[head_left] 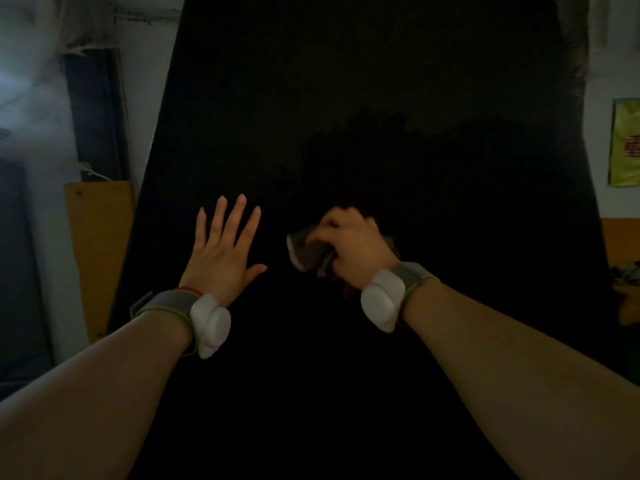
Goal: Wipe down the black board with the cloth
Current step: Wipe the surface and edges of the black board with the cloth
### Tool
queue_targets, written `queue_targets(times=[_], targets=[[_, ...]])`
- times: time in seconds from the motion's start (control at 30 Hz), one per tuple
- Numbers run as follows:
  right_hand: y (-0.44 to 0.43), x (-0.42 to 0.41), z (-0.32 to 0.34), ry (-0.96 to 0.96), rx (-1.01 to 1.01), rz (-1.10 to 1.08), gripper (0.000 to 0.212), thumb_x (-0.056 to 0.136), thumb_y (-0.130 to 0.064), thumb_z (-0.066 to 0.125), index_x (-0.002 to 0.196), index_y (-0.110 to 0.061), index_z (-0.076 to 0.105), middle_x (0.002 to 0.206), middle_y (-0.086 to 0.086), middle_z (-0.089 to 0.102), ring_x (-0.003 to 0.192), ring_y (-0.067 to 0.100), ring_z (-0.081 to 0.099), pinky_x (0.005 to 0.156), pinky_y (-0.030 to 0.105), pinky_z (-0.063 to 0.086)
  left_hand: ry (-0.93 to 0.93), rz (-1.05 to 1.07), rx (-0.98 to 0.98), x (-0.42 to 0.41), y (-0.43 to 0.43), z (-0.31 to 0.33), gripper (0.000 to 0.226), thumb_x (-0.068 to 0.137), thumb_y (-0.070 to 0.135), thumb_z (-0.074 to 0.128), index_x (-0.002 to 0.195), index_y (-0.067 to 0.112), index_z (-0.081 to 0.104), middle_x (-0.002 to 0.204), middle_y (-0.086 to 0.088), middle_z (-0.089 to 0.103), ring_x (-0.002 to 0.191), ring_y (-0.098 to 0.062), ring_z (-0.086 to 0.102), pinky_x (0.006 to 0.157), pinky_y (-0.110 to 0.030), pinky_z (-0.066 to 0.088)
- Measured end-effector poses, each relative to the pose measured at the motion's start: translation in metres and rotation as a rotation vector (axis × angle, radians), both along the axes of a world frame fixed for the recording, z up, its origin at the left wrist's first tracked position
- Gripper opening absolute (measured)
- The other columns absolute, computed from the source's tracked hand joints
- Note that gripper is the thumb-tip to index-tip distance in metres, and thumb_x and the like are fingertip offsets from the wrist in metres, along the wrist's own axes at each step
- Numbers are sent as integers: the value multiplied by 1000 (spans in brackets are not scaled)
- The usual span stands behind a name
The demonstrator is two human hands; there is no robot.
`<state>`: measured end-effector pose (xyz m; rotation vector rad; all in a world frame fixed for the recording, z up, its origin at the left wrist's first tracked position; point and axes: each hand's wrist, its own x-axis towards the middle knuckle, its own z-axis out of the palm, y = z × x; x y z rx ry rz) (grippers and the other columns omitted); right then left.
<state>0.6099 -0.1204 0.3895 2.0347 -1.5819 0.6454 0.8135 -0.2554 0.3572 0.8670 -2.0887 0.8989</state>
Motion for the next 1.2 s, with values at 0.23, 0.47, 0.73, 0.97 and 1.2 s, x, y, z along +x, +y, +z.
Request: queue_targets(times=[0.23,0.47,0.73,0.97,1.2], targets=[[-25,12,41,-113,-176,-128,42,92,-13,50,131,-28,49,136,8,32,124,33,30,102,49,26,4,-27,-27,2,-5,0,96,80,48,61,145,19,-2,157,-13,-1,139,-24,-16,109,-44,-20],[-39,5,-6,-16,-161,-31,29,91,-16,55,116,-29,63,128,5,39,115,27,27,80,32,9,12,-30,-115,-1,-6,0,94,78,42,67,149,8,15,156,-20,8,141,-40,0,107,-38,-27],[-32,7,-67,59,-58,-10,24,90,-23,57,112,-32,65,123,1,41,112,23,28,77,27,6,57,-76,-94,-2,1,-15,92,78,37,70,148,7,18,156,-20,10,141,-39,1,111,-52,-8],[-24,8,-95,117,72,-30,27,92,-26,54,116,-34,62,129,-1,37,118,24,25,95,41,20,12,-17,-53,2,5,-58,105,69,44,76,147,3,20,154,-22,14,140,-42,8,111,-58,3],[-17,1,-62,82,78,13,35,87,-11,56,118,-27,63,129,5,43,116,28,35,85,34,21,22,-36,-10,0,5,-57,106,71,43,76,146,7,11,153,-16,2,141,-41,4,111,-58,-2]])
